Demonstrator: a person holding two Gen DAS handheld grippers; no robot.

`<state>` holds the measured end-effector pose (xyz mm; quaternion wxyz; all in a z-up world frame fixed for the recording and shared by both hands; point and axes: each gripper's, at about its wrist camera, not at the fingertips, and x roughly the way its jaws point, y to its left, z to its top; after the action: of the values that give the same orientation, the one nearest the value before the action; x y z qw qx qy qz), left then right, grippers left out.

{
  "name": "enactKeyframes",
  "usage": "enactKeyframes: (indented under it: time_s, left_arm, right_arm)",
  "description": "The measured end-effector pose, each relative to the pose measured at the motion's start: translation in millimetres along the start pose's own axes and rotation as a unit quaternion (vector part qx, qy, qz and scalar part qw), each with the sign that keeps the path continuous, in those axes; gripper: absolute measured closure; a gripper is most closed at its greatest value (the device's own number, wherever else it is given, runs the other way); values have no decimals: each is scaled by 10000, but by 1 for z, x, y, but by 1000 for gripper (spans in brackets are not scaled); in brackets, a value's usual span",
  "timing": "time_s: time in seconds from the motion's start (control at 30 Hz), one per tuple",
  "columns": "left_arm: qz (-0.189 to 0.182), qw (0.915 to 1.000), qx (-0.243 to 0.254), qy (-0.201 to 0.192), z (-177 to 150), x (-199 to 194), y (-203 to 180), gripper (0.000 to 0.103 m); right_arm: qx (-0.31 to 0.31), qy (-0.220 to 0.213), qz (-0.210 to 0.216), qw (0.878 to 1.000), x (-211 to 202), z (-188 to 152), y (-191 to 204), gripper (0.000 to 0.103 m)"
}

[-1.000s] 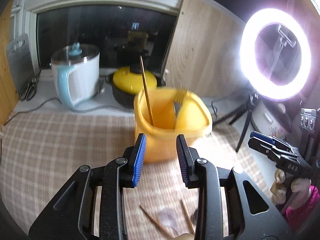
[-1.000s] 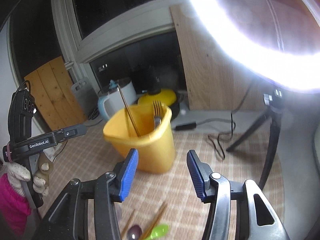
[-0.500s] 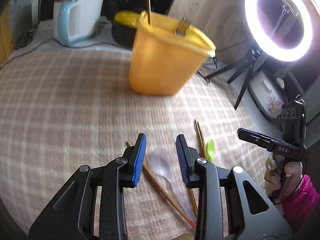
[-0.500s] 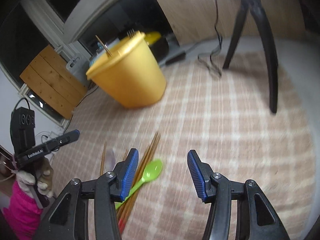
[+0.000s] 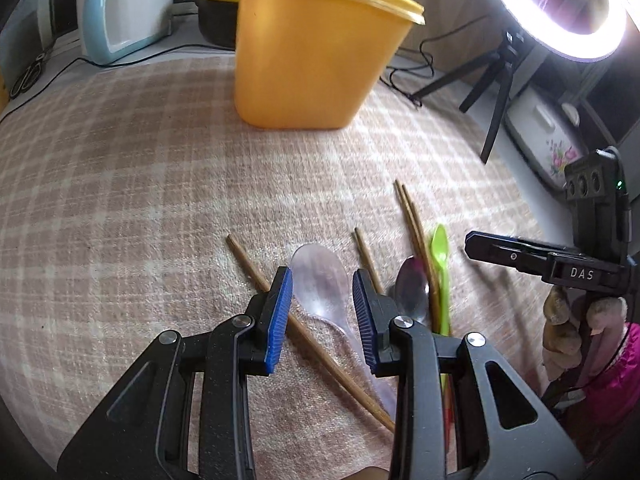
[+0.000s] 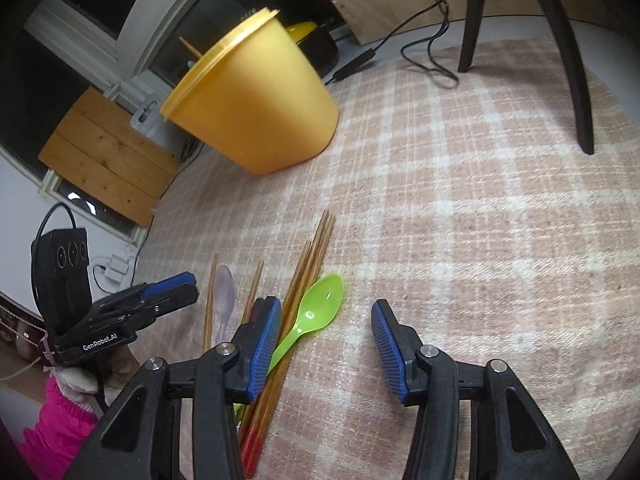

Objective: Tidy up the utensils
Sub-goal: 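Return to the pile and close the left tool on the clear plastic spoon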

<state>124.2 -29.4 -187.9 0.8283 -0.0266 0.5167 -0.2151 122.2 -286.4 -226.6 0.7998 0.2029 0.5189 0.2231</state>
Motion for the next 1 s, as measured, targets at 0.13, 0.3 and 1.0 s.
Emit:
enactKeyframes:
  time_s: [0.13, 0.3, 1.0]
  left_arm:
    - [97, 9999, 110, 59, 1, 6, 1, 72]
    - [209, 9995, 185, 111, 3, 15, 2, 72]
    - [413, 9982, 443, 31, 4, 33, -10, 78]
  right_arm:
    - [-57, 79, -128, 9999, 8, -2, 3, 56]
    - [-78, 14, -224, 9997, 9, -2, 3, 59]
    - [-596, 21, -870, 9944, 24, 2, 27, 82]
